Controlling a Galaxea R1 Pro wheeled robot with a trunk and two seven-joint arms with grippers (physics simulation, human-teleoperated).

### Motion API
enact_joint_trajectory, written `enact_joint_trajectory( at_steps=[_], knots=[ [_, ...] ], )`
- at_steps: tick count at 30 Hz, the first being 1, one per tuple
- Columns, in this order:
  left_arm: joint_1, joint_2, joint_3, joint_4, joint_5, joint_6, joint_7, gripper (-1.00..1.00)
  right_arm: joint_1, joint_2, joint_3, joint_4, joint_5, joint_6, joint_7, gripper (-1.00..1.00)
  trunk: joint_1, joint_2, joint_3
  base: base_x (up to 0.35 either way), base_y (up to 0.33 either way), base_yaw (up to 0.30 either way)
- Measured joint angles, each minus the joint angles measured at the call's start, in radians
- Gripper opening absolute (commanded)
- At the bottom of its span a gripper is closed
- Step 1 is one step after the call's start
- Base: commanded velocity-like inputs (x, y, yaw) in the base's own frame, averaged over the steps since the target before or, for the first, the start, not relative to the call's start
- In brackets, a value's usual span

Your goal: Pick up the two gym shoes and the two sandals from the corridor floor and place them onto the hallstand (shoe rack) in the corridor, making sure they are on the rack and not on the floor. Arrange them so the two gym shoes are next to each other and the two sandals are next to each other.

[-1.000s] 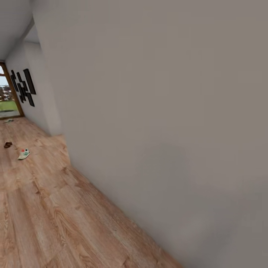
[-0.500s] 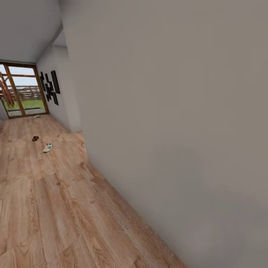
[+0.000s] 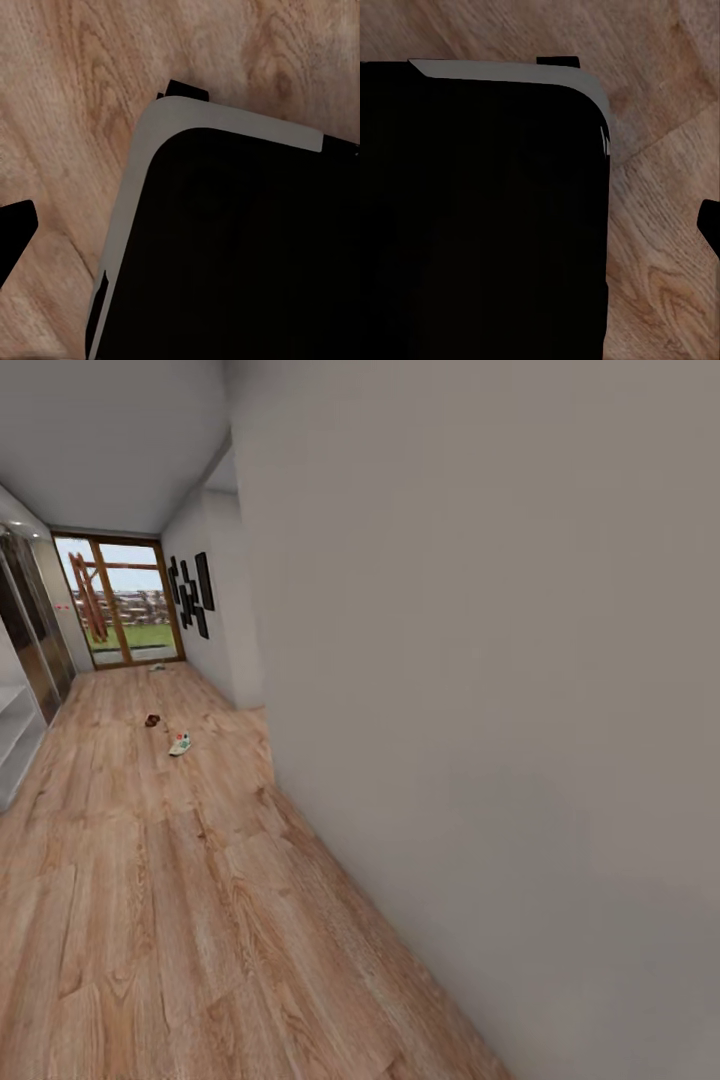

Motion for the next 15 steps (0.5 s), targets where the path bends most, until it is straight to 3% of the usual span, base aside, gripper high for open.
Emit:
enact_joint_trajectory(
  at_steps=[15],
  knots=[
    [0.000, 0.004, 0.001, 0.000, 0.003, 0.001, 0.000, 1.00, 0.000, 0.000, -0.002, 0.000, -0.003, 0.000, 0.001, 1.00, 0.000, 0.000, 0.000, 0.000, 0.000, 0.053]
  ],
)
